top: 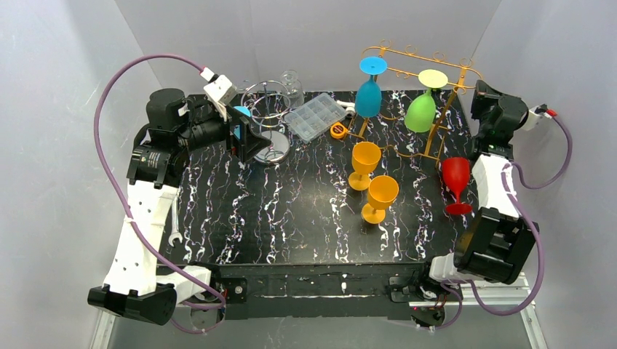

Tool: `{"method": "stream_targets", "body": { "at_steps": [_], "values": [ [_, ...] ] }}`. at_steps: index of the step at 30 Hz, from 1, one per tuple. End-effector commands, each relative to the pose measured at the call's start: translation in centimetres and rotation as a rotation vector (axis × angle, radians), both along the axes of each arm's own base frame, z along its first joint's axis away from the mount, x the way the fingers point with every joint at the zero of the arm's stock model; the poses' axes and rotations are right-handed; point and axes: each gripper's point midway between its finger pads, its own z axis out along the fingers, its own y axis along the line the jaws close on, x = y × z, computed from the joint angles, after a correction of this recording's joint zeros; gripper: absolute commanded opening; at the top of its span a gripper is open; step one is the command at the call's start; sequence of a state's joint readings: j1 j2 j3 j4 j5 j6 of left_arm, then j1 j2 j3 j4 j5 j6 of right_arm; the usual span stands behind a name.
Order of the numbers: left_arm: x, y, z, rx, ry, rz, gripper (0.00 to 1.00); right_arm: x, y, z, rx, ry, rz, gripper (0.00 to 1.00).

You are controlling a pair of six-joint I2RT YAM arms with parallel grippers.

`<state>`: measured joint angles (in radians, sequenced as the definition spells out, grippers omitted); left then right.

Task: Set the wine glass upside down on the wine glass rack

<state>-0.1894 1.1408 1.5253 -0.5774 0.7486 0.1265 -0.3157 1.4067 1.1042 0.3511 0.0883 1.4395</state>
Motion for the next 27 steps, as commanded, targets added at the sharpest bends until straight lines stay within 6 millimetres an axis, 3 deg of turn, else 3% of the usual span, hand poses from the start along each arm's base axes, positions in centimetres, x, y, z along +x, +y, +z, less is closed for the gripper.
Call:
{"method": "stream_targets", "body": {
  "at_steps": [1, 9, 17, 18, 20, 22, 24, 25, 27],
  "values": [
    [-0.9, -0.2, 1.4, -0.015, -0.027, -0.023, 0.99, -0.8, 2.9, 2.0, -0.039, -0.038, 0.026, 0.01],
    [-1.1, 0.0, 1.4, -0.006, -0.037, -0.017, 0.99, 0.5, 7.8, -0.9, -0.002, 0.041, 0.11, 0.01],
    [-1.2, 0.0, 1.3, -0.003, -0.04, -0.018, 0.99, 1.9, 9.2, -1.3, -0.007, 0.074, 0.149, 0.01],
    [-1.3, 0.0, 1.3, -0.003, -0.042, -0.017, 0.99, 1.7, 9.1, -1.2, -0.021, 0.08, 0.146, 0.09],
    [-1.3, 0.0, 1.3, -0.002, -0.042, -0.017, 0.99, 1.2, 8.7, -0.7, -0.055, 0.093, 0.125, 0.37],
    [-1.3, 0.0, 1.3, -0.004, -0.041, -0.018, 0.99, 0.4, 8.1, -0.1, -0.107, 0.11, 0.097, 0.55],
    [-1.3, 0.0, 1.3, -0.006, -0.039, -0.021, 0.99, -0.6, 7.7, 0.6, -0.168, 0.13, 0.078, 0.91],
    [-1.3, 0.0, 1.3, -0.006, -0.039, -0.022, 0.99, -1.2, 7.5, 0.7, -0.192, 0.149, 0.07, 0.98],
    [-1.4, -0.1, 1.3, -0.009, -0.036, -0.025, 0.99, -2.5, 7.4, 0.6, -0.233, 0.185, 0.062, 0.98]
  ]
}}
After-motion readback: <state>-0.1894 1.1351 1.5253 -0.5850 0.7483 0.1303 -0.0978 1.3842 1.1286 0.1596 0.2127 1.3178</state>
